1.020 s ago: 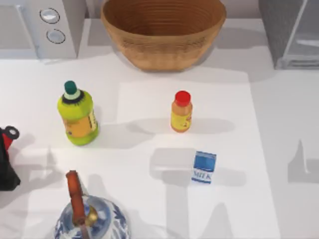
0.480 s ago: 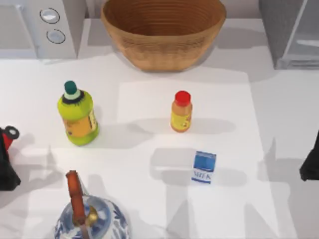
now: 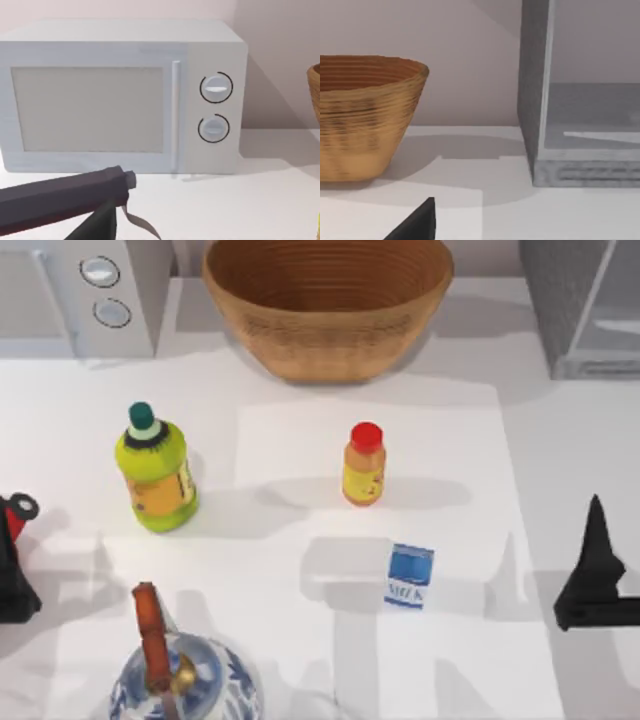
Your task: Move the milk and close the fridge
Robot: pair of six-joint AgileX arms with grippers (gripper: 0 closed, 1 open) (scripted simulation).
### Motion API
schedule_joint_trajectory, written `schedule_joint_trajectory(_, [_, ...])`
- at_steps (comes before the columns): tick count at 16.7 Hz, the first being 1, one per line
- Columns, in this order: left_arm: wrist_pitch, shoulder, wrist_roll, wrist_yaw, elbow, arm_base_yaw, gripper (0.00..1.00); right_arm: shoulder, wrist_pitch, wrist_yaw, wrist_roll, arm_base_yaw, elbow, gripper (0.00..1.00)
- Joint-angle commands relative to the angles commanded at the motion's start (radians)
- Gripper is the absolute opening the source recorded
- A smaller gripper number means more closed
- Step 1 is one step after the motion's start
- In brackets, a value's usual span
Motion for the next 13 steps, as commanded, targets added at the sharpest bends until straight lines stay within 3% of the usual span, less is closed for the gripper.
schedule_joint_trajectory(5, [0.000,0.000,0.000,0.000,0.000,0.000,1.00,0.031,0.021,0.028,0.007,0.001,0.015,1.00])
schedule_joint_trajectory(9, [0.000,0.000,0.000,0.000,0.000,0.000,1.00,0.222,0.137,0.161,0.037,0.029,0.109,1.00])
schedule_joint_trajectory(13, [0.000,0.000,0.000,0.000,0.000,0.000,1.00,0.576,0.300,0.328,0.074,0.083,0.253,1.00])
